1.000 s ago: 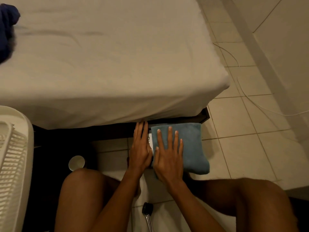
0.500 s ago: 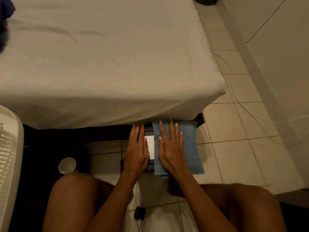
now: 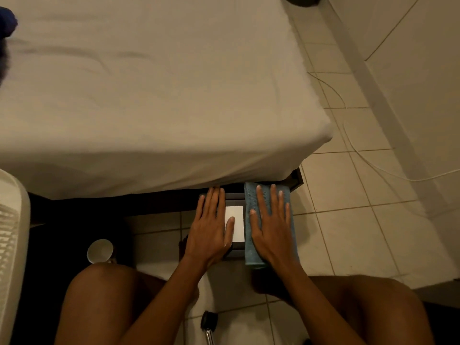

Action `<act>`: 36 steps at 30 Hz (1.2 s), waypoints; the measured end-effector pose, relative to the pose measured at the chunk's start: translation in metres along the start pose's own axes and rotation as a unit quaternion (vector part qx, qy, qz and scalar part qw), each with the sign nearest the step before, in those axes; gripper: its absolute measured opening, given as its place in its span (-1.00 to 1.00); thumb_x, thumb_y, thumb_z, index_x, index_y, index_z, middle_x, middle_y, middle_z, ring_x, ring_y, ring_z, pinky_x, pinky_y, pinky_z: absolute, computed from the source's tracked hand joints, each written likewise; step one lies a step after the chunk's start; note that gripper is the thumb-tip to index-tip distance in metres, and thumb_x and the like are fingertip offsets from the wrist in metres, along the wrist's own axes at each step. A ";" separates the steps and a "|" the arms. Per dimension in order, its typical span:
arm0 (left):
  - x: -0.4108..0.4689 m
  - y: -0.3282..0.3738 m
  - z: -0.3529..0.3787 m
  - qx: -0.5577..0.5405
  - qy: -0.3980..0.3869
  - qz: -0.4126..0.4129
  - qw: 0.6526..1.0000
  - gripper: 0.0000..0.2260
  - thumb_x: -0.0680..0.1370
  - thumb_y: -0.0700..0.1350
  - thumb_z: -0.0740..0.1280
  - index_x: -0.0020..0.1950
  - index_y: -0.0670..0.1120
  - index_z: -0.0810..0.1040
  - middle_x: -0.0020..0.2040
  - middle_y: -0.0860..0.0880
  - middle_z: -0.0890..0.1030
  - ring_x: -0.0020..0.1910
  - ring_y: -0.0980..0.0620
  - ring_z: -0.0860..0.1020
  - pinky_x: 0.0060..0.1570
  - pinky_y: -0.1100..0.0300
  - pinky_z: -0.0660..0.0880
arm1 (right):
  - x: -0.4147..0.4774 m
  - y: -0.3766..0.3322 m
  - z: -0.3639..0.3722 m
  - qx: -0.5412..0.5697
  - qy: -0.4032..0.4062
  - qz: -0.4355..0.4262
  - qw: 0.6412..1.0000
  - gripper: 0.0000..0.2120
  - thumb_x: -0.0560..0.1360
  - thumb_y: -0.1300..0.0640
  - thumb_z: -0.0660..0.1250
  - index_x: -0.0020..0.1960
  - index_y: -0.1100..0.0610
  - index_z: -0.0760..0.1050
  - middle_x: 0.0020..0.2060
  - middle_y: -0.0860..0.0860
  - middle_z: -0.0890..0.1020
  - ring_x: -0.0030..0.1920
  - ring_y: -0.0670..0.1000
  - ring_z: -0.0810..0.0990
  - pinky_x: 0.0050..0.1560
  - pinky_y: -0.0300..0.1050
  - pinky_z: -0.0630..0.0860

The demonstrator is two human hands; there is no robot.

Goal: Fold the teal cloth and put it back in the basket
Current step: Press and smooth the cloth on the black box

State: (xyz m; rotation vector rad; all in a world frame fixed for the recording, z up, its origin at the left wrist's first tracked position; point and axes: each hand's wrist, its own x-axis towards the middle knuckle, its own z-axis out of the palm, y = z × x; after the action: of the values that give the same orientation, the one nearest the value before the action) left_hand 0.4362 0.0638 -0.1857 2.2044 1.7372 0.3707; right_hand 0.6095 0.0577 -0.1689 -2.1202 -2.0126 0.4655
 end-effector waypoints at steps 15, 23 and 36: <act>0.009 0.023 0.005 -0.027 0.020 -0.051 0.998 -0.46 0.68 0.05 -0.12 0.61 -0.13 -0.13 0.63 -0.11 -0.09 0.60 0.04 -0.18 0.57 0.06 -0.16 | 0.003 0.005 0.002 0.011 -0.009 -0.016 1.000 -0.40 0.65 -0.21 -0.13 0.61 -0.13 -0.26 0.61 0.00 -0.23 0.60 0.01 -0.28 0.58 0.08 -0.24; 0.008 0.022 0.006 -0.009 0.013 -0.047 0.999 -0.46 0.68 0.06 -0.11 0.62 -0.13 -0.13 0.63 -0.12 -0.08 0.61 0.02 -0.16 0.58 0.04 -0.13 | 0.015 0.010 -0.001 0.024 0.010 0.017 1.000 -0.40 0.65 -0.21 -0.12 0.62 -0.09 -0.22 0.62 0.05 -0.17 0.61 0.04 -0.24 0.59 0.14 -0.13; 0.010 0.026 0.005 -0.002 0.010 -0.063 0.998 -0.45 0.68 0.08 -0.12 0.62 -0.11 -0.09 0.63 -0.11 -0.03 0.61 0.01 -0.11 0.57 0.05 -0.12 | 0.006 0.017 -0.004 0.073 0.015 0.056 0.996 -0.38 0.64 -0.20 -0.08 0.62 -0.08 -0.20 0.62 0.03 -0.17 0.61 0.06 -0.15 0.58 0.14 -0.01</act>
State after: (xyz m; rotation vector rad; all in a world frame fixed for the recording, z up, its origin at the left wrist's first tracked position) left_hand 0.4636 0.0671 -0.1803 2.0822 1.8720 0.3689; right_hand 0.6270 0.0627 -0.1719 -2.1451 -1.7903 0.5752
